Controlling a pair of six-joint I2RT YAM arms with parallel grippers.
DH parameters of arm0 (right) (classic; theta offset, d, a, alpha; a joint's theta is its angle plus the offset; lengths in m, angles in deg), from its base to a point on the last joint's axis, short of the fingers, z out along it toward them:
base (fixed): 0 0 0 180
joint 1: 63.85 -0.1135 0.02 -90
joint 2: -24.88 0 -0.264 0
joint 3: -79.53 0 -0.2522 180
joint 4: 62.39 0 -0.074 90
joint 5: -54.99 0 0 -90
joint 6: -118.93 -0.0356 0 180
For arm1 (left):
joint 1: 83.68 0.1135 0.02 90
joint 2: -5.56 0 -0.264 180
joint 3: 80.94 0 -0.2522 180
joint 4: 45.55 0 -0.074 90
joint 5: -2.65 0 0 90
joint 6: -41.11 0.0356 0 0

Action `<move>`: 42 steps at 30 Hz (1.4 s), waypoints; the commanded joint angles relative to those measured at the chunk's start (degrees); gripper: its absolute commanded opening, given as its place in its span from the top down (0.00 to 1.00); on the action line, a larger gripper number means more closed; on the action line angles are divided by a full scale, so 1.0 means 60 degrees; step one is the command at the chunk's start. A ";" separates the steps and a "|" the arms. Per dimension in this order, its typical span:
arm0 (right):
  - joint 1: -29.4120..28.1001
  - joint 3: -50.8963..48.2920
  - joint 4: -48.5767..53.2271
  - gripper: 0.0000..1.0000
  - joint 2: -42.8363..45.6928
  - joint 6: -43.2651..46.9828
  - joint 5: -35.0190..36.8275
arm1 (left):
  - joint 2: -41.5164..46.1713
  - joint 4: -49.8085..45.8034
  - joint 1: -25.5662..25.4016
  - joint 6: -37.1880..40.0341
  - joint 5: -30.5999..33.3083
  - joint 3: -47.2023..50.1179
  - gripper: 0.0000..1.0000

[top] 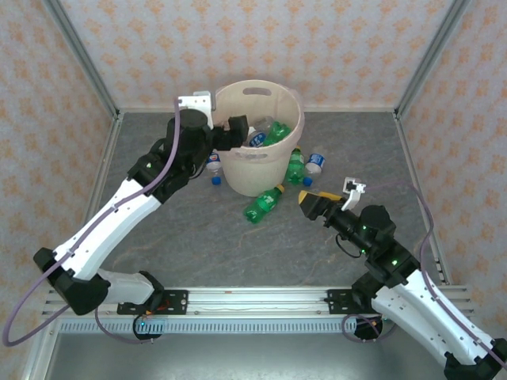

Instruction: Put the plastic bottles in the bin

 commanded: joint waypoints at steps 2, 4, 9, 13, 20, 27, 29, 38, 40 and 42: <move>-0.0053 -0.0188 -0.0345 0.00 -0.0063 -0.0194 0.0798 | 0.0994 0.0454 -0.0329 -0.0632 -0.0257 0.1238 0.01; -0.0052 -0.0224 -0.0353 0.00 -0.0228 -0.0262 0.0935 | 0.1451 0.0674 -0.0469 -0.0816 -0.0340 0.1892 0.01; -0.0052 -0.0220 -0.0266 0.00 -0.0753 -0.0325 0.2093 | 0.2537 0.0961 -0.0745 -0.1337 -0.0600 0.3395 0.01; -0.0024 -0.0143 -0.0315 0.00 -0.1127 0.0219 0.3376 | 0.3326 0.1014 -0.0855 -0.1611 -0.0780 0.4381 0.01; 0.0838 0.0881 -0.0181 0.00 -0.3509 0.0939 0.3246 | 0.5085 0.1214 -0.0878 -0.2030 -0.0937 0.6100 0.01; 0.2633 0.2634 0.0204 0.02 -0.6605 0.0819 0.2280 | 0.6311 0.1205 -0.0879 -0.2520 -0.1247 0.7248 0.01; 0.2932 0.3276 0.0371 0.03 -0.7548 0.0932 0.2110 | 0.6605 0.1124 -0.0879 -0.2526 -0.1248 0.7449 0.01; 0.4011 0.6213 0.1670 0.14 -1.1368 0.0944 0.0751 | 0.7482 0.0602 -0.0879 -0.2509 -0.1222 0.7600 0.01; 0.4074 0.6693 0.1953 0.14 -1.1896 0.0981 0.0819 | 0.7599 0.0345 -0.0879 -0.2490 -0.1141 0.7532 0.01; 0.4099 0.7054 0.2142 0.14 -1.2330 0.1087 0.0814 | 0.7793 0.0167 -0.0877 -0.2467 -0.1012 0.7500 0.01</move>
